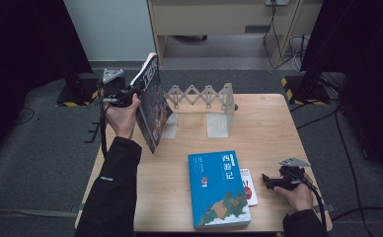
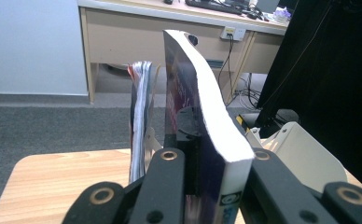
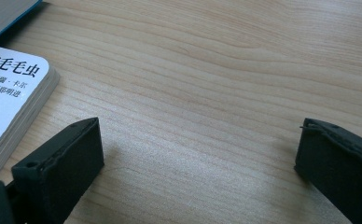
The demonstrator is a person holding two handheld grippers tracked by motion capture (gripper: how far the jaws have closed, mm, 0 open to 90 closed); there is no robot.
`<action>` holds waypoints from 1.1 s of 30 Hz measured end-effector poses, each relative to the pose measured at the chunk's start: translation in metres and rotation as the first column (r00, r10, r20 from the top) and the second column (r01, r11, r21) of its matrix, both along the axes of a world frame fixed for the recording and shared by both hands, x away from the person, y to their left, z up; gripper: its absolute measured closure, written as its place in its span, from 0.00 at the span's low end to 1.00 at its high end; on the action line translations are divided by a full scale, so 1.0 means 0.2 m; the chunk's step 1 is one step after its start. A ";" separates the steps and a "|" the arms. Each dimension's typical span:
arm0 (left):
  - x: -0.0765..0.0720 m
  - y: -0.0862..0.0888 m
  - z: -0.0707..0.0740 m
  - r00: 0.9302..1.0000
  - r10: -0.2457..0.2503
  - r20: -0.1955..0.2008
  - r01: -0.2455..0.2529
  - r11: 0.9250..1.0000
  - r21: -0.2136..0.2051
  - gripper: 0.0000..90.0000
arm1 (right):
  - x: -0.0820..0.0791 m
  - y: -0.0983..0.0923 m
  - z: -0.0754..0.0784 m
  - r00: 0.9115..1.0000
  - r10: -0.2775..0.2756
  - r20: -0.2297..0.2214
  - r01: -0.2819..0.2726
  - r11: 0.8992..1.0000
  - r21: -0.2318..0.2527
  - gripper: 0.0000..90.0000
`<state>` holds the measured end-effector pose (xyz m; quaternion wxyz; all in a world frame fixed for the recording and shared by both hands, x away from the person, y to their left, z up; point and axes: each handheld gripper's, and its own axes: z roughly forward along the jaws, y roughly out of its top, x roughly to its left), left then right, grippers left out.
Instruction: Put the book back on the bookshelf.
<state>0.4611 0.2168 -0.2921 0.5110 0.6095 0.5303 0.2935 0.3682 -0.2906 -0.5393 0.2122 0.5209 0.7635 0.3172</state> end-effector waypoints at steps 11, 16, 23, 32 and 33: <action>0.05 -0.09 -0.08 1.000 -0.004 -0.003 0.004 1.000 0.026 0.91 | 0.00 0.00 0.00 1.000 -0.001 0.002 0.001 1.000 0.000 0.01; 0.07 -0.12 -0.13 1.000 0.002 -0.005 -0.002 0.999 0.052 0.91 | 0.00 0.00 0.00 1.000 -0.001 0.002 0.001 1.000 0.000 0.01; 0.08 -0.15 -0.15 1.000 0.018 0.004 -0.018 0.997 0.079 0.91 | 0.00 0.00 0.00 1.000 -0.002 0.002 0.002 1.000 -0.001 0.01; 0.11 -0.18 -0.18 0.999 0.037 0.024 -0.039 0.993 0.108 0.91 | 0.00 0.00 0.00 1.000 -0.007 0.000 0.007 1.000 0.002 0.01; 0.11 -0.18 -0.18 0.999 0.037 0.024 -0.039 0.993 0.108 0.91 | 0.00 0.00 0.00 1.000 -0.007 0.000 0.007 1.000 0.002 0.01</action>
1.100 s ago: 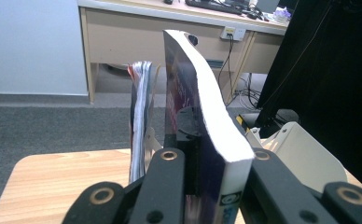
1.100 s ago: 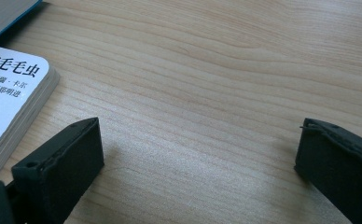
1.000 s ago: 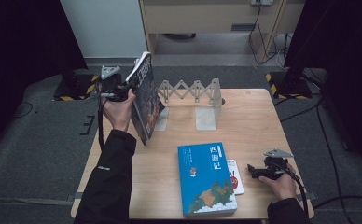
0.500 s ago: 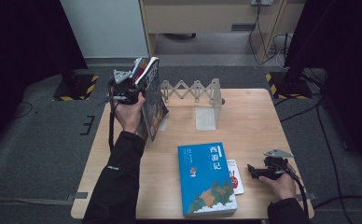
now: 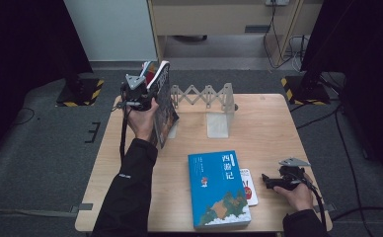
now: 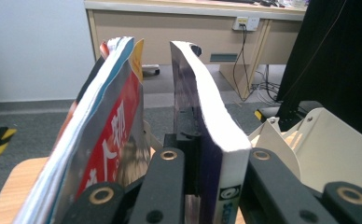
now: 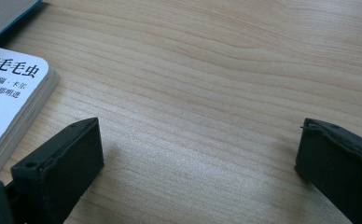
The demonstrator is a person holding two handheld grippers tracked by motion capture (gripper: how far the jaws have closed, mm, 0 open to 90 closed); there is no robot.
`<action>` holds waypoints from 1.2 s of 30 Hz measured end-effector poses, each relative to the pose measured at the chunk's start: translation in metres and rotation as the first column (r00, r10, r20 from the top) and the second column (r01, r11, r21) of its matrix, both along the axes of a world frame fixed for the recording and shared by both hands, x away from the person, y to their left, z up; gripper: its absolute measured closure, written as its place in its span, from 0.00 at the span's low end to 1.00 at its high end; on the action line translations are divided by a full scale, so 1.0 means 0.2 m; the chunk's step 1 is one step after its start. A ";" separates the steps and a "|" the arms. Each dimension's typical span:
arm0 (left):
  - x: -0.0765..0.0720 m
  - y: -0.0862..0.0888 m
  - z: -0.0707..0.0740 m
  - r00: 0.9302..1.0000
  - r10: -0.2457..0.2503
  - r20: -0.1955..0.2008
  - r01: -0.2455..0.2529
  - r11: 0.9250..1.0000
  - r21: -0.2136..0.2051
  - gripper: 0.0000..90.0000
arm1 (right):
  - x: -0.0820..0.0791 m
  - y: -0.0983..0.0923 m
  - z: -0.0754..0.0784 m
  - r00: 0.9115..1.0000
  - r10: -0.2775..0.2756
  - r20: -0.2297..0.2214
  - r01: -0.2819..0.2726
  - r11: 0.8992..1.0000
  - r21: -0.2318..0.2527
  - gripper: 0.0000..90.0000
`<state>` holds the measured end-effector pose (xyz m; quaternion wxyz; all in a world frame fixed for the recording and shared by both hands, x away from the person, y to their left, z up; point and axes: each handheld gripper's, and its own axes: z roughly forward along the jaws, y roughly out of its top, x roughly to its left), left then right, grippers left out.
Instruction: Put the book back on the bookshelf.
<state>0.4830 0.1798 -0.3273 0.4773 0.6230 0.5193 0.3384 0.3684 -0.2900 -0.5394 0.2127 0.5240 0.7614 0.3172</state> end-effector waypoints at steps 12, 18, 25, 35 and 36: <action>0.01 -0.03 -0.01 1.000 0.008 -0.002 -0.008 0.999 0.047 0.91 | 0.00 0.00 0.00 1.000 0.000 0.000 0.000 1.000 0.000 0.01; -0.02 -0.06 -0.01 1.000 0.004 0.007 -0.004 0.999 0.037 0.91 | 0.00 0.00 0.00 1.000 0.000 0.000 0.000 1.000 0.000 0.01; -0.03 -0.06 -0.05 0.999 0.011 0.040 -0.011 1.000 -0.004 0.91 | 0.00 0.00 0.00 1.000 -0.001 0.000 0.001 1.000 0.000 0.01; -0.06 -0.03 -0.08 0.999 0.015 0.038 -0.014 1.000 -0.013 0.90 | 0.00 0.00 0.00 1.000 0.000 -0.001 0.000 1.000 0.000 0.01; -0.07 -0.03 -0.08 0.999 0.014 0.034 -0.014 1.000 -0.009 0.90 | 0.00 0.00 0.00 1.000 0.000 0.000 0.000 1.000 0.000 0.01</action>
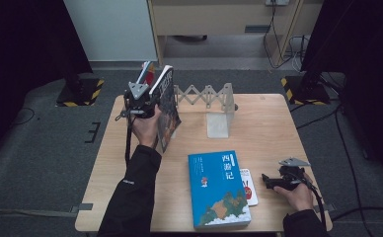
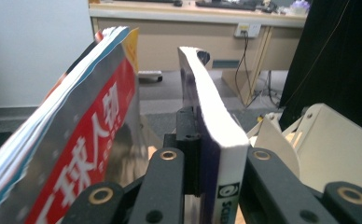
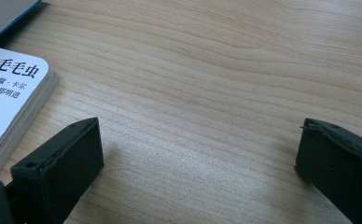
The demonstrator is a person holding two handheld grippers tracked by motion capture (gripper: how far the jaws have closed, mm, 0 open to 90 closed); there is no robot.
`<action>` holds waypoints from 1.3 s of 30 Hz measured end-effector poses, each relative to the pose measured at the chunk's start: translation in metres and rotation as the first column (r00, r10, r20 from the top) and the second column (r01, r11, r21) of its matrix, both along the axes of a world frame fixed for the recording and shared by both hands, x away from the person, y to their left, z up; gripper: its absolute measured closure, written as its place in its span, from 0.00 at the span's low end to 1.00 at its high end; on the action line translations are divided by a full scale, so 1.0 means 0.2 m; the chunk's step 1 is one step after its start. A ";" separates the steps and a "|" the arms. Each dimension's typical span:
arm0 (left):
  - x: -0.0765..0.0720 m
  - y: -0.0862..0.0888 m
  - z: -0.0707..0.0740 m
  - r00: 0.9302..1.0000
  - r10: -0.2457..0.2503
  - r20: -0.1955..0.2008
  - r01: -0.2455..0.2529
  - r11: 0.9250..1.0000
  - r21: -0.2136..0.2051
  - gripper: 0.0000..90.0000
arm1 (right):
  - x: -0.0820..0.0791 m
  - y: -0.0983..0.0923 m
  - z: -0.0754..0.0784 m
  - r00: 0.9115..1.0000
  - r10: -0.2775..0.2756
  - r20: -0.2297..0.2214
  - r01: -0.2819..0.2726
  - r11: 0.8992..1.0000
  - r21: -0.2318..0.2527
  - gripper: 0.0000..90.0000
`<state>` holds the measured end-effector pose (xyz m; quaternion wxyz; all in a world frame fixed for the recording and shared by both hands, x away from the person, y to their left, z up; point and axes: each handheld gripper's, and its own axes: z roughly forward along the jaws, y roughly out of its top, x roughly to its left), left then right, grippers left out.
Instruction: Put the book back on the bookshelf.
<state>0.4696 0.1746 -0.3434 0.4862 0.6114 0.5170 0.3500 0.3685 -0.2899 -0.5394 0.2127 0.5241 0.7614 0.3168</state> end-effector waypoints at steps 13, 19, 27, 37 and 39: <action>-0.11 0.07 -0.03 0.994 -0.057 -0.092 0.059 0.998 0.014 0.90 | 0.00 0.00 0.00 1.000 0.000 0.000 0.000 1.000 0.000 0.01; -0.17 0.10 -0.04 0.988 -0.083 -0.127 0.086 0.996 0.017 0.90 | 0.00 0.00 0.00 1.000 -0.001 -0.002 0.001 1.000 0.001 0.01; -0.13 0.10 -0.02 0.980 -0.102 -0.169 0.108 0.994 0.024 0.80 | 0.00 0.00 0.00 1.000 -0.001 -0.002 0.001 1.000 0.001 0.01; -0.08 0.05 0.00 0.978 -0.038 -0.206 0.048 0.998 0.047 0.78 | 0.00 0.00 0.00 1.000 0.001 -0.003 -0.001 1.000 0.002 0.01; -0.09 0.06 0.00 0.978 -0.035 -0.206 0.047 0.998 0.053 0.82 | 0.00 0.00 0.00 1.000 0.001 -0.002 -0.001 1.000 0.001 0.01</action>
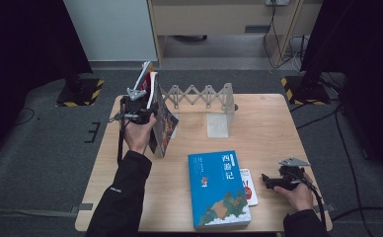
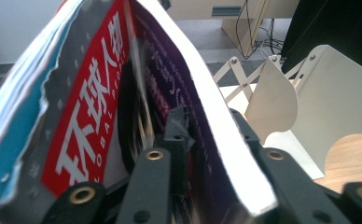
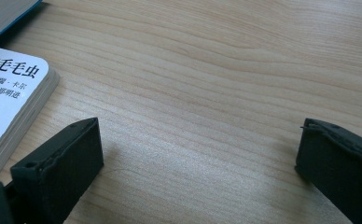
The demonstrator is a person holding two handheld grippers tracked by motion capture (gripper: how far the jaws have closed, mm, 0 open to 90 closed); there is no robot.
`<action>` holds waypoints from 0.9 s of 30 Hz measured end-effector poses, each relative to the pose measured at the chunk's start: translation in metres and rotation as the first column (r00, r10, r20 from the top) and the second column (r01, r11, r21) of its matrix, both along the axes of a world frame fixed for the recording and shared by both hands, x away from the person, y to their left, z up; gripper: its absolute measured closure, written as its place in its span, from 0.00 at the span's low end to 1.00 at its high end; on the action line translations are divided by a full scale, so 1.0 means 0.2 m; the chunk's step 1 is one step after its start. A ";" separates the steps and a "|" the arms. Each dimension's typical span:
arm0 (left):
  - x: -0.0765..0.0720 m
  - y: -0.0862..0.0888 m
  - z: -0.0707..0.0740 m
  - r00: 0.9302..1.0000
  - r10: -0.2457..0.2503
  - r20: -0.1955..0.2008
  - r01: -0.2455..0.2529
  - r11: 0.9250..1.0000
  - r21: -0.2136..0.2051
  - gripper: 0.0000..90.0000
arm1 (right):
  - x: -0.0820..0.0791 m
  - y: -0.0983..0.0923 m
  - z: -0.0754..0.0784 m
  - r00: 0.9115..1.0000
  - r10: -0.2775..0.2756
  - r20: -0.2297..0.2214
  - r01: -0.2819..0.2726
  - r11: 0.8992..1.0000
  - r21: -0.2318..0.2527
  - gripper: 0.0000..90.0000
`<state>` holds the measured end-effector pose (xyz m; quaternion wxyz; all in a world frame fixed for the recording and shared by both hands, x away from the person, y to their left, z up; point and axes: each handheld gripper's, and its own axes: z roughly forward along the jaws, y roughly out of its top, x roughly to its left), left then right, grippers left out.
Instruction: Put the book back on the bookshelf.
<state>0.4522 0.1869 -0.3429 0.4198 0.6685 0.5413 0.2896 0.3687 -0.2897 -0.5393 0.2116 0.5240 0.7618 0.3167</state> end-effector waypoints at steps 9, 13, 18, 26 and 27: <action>-0.03 0.00 0.01 1.000 -0.016 -0.011 0.016 1.000 0.000 0.91 | 0.00 0.00 0.00 1.000 0.000 0.000 0.000 1.000 0.000 0.01; -0.02 -0.02 0.01 0.999 -0.040 -0.010 0.040 0.999 -0.019 0.89 | 0.00 0.00 0.00 1.000 0.000 -0.001 0.000 1.000 0.001 0.01; 0.01 -0.03 0.01 0.998 -0.058 -0.005 0.057 0.996 -0.066 0.80 | 0.00 0.00 0.00 1.000 0.000 0.000 0.000 1.000 0.001 0.01; 0.09 -0.08 0.02 0.999 -0.025 -0.038 0.024 0.999 -0.044 0.74 | 0.00 0.00 0.00 1.000 0.000 -0.001 0.000 1.000 0.000 0.01; 0.09 -0.08 0.03 0.999 -0.015 -0.045 0.013 0.999 -0.031 0.77 | 0.00 0.00 0.00 1.000 0.000 0.000 0.000 1.000 0.000 0.01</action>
